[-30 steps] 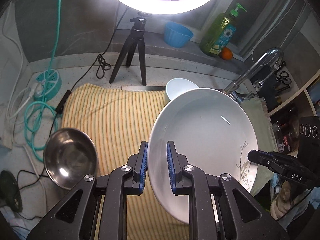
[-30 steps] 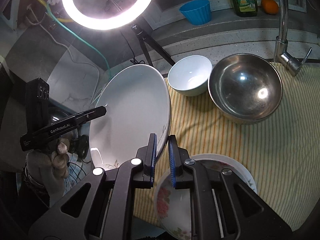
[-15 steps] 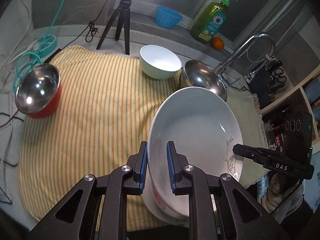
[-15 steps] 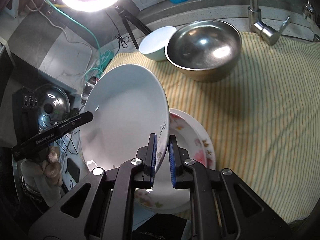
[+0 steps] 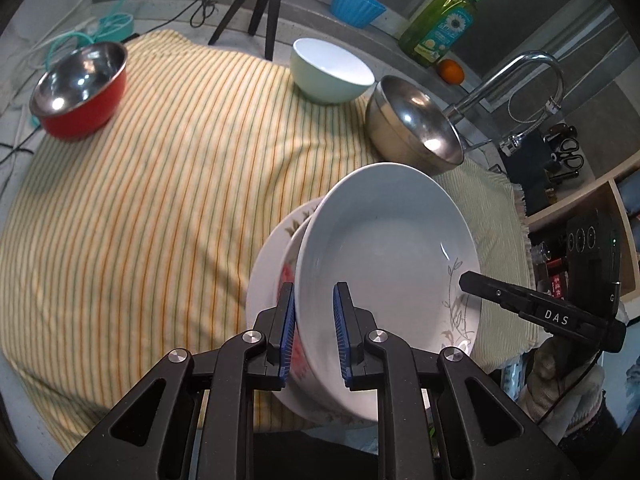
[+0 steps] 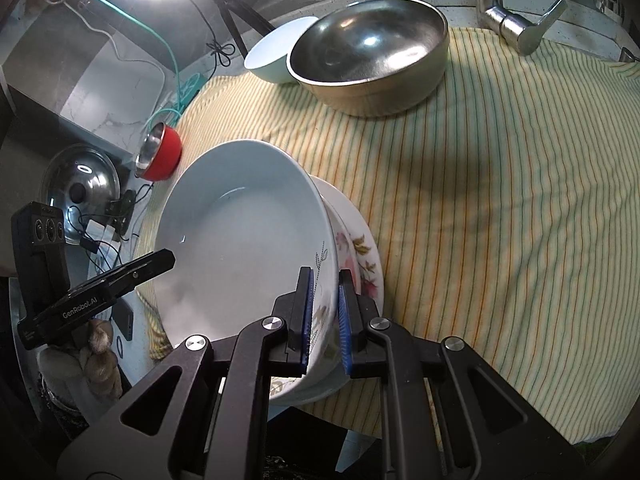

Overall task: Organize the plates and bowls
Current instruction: 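Lower the white twig-print plate onto the rose plate with the left tool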

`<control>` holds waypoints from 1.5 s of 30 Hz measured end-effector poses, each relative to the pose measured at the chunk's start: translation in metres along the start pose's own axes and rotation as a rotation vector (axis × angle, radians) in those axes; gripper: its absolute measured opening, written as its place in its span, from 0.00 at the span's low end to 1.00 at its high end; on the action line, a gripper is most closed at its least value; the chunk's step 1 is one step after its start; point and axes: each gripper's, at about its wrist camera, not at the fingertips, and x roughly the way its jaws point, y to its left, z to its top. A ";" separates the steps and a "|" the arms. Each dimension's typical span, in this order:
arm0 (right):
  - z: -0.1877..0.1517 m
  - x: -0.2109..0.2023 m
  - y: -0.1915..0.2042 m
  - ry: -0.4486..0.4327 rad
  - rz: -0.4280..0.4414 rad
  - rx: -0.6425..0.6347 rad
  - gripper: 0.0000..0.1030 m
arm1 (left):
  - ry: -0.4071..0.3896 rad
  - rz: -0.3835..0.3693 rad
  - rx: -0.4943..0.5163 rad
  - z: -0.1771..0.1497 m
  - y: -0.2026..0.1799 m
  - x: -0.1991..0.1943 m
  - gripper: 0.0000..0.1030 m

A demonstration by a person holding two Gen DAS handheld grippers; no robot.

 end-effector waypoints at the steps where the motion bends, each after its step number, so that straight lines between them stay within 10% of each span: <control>1: 0.000 0.002 -0.001 0.004 -0.001 -0.001 0.12 | 0.004 -0.002 -0.009 -0.002 0.001 0.001 0.16; 45: -0.005 0.019 0.021 0.026 -0.161 -0.161 0.22 | 0.041 0.075 0.025 -0.016 -0.005 0.011 0.16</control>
